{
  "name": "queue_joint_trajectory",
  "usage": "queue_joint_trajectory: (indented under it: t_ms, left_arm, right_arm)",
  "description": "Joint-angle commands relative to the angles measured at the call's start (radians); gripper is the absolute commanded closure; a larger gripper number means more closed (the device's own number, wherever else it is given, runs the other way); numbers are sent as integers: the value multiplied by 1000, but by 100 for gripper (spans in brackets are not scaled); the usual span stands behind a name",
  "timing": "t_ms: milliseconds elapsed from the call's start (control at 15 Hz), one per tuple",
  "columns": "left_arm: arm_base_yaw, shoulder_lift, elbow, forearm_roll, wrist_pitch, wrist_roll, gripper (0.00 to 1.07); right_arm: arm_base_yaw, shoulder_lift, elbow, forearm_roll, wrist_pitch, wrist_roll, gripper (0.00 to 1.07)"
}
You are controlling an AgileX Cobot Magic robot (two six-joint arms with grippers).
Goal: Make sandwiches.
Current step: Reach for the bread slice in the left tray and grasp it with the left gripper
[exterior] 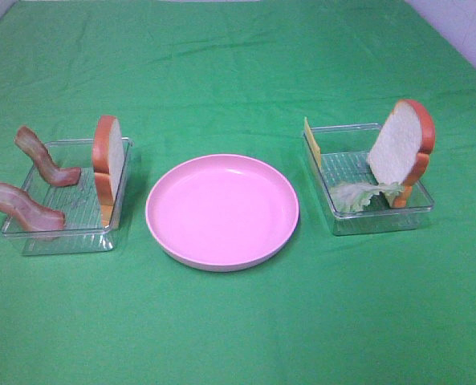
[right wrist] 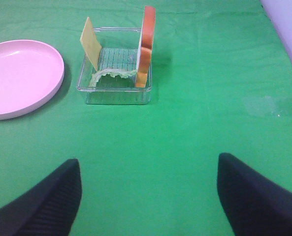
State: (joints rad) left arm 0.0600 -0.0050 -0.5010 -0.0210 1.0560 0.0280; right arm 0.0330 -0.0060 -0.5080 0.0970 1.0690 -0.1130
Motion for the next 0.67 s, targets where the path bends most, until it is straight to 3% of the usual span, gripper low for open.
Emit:
queue_joint_trajectory:
  t_ms: [67,667]
  left_arm:
    - [3,-22,2,-7,-11,0,39]
    - [3,-22,2,-7,-11,0,39]
  right_arm:
    - [-4,-5,2,-3,-8,-10,35]
    - [-4,-5,2,-3,-8,-10,35]
